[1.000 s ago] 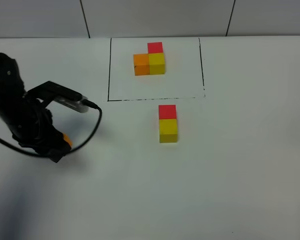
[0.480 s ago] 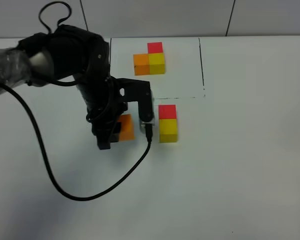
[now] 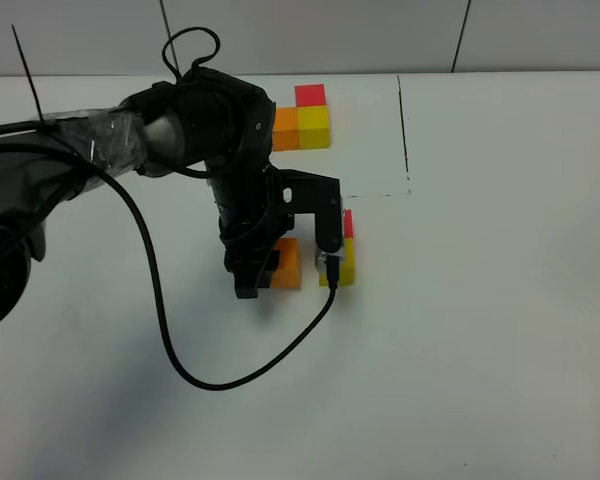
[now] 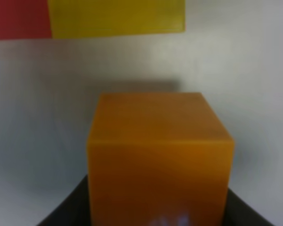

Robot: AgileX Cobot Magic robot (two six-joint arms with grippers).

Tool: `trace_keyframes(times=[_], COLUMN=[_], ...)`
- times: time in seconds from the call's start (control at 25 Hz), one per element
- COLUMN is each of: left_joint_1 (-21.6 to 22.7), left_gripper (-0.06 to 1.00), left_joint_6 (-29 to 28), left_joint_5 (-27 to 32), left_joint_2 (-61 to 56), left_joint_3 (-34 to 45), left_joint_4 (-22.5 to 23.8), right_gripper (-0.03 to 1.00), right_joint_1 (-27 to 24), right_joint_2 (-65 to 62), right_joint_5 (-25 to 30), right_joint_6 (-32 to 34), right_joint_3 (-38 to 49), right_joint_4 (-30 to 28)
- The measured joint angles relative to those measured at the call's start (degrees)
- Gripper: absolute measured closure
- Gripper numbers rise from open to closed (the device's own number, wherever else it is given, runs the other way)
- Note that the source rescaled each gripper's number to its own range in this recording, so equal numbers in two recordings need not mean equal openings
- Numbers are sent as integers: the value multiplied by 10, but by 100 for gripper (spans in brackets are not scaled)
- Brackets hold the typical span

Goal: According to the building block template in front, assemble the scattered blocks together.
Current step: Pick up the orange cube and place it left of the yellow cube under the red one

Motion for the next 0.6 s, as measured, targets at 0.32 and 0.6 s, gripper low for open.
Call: trace_keyframes(times=[0.32, 0.6], left_joint_1=[-5, -11], left_gripper=[94, 94], left_joint_6=[-36, -59], left_joint_5=[-9, -19], left_joint_2=[20, 21], left_joint_3=[-1, -1], left_joint_4=[19, 44], right_gripper=[24, 24], right_joint_1=[0, 0], right_joint_2=[0, 0], right_joint_5=[0, 0], right_joint_6=[0, 0], right_joint_3=[0, 0], right_joint_4=[1, 1])
